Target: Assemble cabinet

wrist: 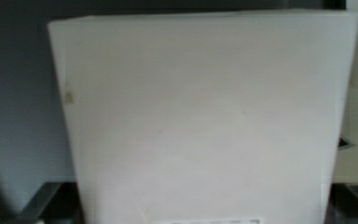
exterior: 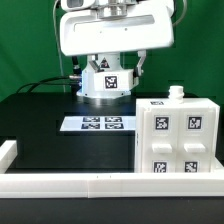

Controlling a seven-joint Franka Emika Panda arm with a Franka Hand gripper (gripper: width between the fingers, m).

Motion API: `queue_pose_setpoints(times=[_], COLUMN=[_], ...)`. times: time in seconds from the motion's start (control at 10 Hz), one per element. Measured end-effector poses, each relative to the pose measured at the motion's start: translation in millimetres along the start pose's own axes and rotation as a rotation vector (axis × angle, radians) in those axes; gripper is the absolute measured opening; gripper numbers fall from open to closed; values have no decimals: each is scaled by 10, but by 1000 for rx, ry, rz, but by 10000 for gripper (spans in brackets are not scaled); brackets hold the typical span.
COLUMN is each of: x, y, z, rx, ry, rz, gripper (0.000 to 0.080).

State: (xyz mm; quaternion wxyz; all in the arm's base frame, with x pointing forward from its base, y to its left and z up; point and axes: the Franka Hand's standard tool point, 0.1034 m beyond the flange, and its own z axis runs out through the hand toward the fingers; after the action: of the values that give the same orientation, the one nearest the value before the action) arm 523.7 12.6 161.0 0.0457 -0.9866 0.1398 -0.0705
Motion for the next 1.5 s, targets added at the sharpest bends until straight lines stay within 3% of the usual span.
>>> queue_pose_setpoints(times=[0.1, 0.5, 0.9, 1.3, 1.5], x=[42, 173, 171, 478, 499], y=[-168, -606, -607, -818, -822], z=[-22, -84, -57, 2, 43], rx=[9, 19, 19, 35, 35], ry=[6, -5, -5, 15, 17], rz=[-15, -76, -79, -110, -127], gripper=[561, 561, 561, 561, 561])
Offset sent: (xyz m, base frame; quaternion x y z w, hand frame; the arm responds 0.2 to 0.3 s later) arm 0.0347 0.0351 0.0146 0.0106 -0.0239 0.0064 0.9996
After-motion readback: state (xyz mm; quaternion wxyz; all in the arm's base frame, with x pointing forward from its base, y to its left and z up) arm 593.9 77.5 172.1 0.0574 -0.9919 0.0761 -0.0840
